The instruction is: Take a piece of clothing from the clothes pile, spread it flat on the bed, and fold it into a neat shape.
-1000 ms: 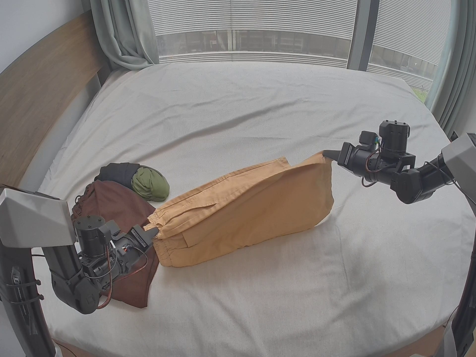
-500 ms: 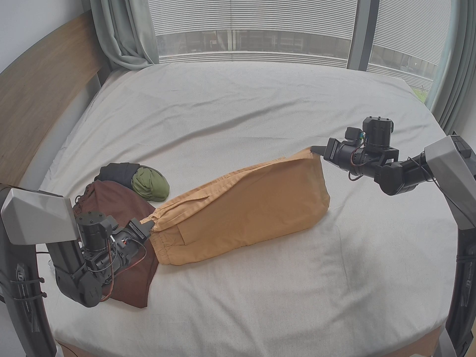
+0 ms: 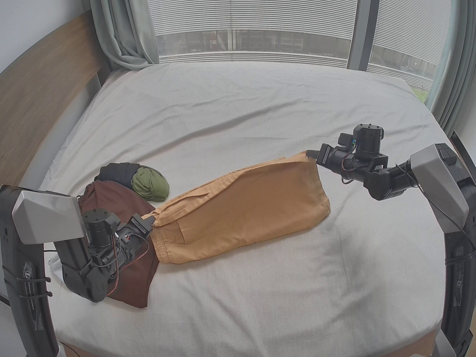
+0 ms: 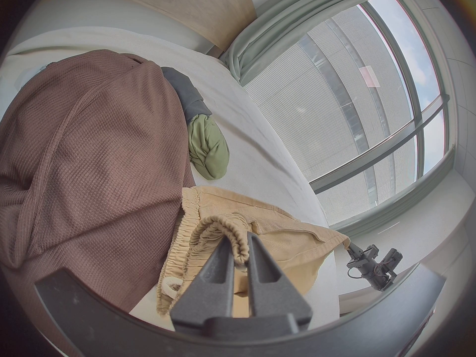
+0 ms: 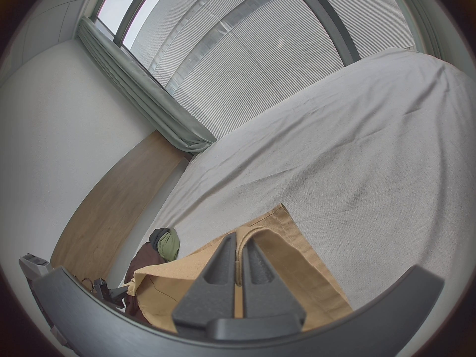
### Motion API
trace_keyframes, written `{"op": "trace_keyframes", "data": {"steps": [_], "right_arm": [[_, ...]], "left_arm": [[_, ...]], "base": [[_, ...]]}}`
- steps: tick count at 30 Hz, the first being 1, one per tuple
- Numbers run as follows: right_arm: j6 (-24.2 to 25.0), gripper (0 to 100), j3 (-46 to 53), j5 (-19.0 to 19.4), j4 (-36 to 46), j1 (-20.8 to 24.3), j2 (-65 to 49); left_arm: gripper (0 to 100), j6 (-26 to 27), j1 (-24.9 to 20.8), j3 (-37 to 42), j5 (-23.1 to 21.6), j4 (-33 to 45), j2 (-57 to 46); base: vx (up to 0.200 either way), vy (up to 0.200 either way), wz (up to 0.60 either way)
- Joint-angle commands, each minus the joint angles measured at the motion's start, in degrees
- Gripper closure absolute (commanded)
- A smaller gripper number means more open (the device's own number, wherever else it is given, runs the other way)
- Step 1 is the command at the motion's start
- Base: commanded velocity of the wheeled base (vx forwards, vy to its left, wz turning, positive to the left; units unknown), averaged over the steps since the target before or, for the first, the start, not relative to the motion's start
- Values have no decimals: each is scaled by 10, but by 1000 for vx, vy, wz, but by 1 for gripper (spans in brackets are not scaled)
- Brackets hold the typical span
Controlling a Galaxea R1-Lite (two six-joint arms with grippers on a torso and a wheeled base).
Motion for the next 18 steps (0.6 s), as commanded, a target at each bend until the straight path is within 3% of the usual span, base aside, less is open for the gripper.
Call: {"op": "trace_keyframes", "data": {"steps": [1,18], "right_arm": [[0,100,-13,-2,-6,4,23],[2,100,-32,-1,-17,10,43]], "left_arm": [[100,0,5,-11,1,0,14],[100,2,9,-26,0,0,32]], "base": [[0,0,0],[0,0,0]]}}
